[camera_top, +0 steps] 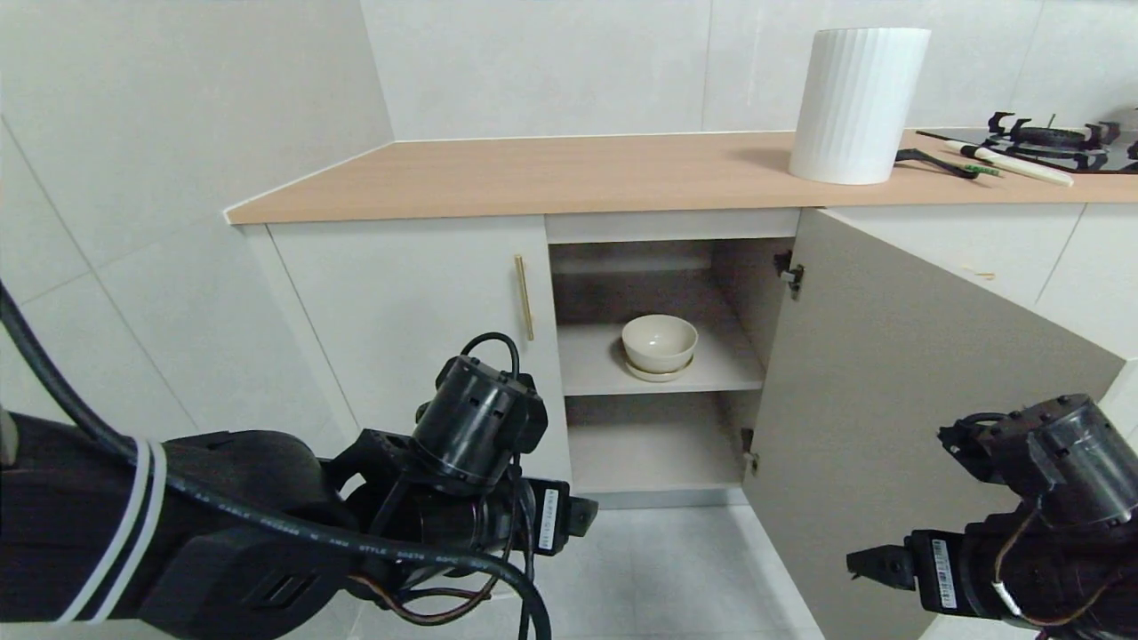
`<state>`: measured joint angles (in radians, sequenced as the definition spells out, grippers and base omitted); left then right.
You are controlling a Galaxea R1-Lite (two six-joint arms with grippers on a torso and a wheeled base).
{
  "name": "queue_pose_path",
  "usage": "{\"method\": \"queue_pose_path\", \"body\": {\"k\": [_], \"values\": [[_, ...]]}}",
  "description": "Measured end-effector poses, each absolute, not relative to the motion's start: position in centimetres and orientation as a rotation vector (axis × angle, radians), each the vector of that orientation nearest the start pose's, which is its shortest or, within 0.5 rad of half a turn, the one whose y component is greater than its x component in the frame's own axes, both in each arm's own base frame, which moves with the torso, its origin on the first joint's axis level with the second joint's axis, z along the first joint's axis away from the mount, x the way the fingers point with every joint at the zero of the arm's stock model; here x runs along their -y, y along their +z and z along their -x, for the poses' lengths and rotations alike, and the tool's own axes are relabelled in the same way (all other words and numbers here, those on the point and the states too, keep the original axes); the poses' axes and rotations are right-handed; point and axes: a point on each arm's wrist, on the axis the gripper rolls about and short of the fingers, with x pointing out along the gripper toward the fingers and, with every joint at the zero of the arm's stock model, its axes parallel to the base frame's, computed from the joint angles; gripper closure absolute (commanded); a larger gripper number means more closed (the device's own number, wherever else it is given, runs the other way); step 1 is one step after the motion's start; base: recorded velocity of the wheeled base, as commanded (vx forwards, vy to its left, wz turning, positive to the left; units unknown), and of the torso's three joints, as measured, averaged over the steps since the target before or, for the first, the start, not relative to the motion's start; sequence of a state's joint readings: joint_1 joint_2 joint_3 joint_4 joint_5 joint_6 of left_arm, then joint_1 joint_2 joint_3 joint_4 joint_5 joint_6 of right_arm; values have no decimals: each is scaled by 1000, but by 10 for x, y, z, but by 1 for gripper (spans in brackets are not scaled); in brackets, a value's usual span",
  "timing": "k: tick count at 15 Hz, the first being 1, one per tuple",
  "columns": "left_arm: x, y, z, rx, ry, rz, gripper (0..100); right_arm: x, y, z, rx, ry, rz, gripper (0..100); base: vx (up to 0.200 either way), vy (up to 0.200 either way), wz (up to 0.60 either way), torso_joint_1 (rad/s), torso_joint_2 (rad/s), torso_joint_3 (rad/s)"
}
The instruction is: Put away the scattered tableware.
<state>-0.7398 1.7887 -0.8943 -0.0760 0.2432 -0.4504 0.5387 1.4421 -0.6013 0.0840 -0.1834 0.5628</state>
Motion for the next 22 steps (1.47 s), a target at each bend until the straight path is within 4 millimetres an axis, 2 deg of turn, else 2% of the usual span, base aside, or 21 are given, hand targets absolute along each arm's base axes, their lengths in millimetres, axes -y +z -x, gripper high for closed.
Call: {"method": "queue_pose_path", "body": {"k": [2,7,11,15,18,22], "values": [[200,129,-227,-810,-290,32,0,-93,136,-164,-942,67,-185,0,0,-200,0,0,5,0],[200,130,-227,-808,-294,34,0,-75,139,-141,-1039,7,-148,0,0,0,0,0,0,0],[199,133,-226,-800,-298,39,0,-45,147,-144,-970,-158,-174,0,0,0,0,0,0,0],[198,137,-225,-790,-300,45,0,-19,162,-157,-868,-322,-201,0,0,0,0,0,0,0],[197,138,-224,-788,-299,46,0,-9,176,-176,-739,-370,-246,0,0,0,0,0,0,0],[196,140,-224,-782,-301,50,0,-2,174,-214,-667,-397,-267,0,0,0,0,0,0,0]]}}
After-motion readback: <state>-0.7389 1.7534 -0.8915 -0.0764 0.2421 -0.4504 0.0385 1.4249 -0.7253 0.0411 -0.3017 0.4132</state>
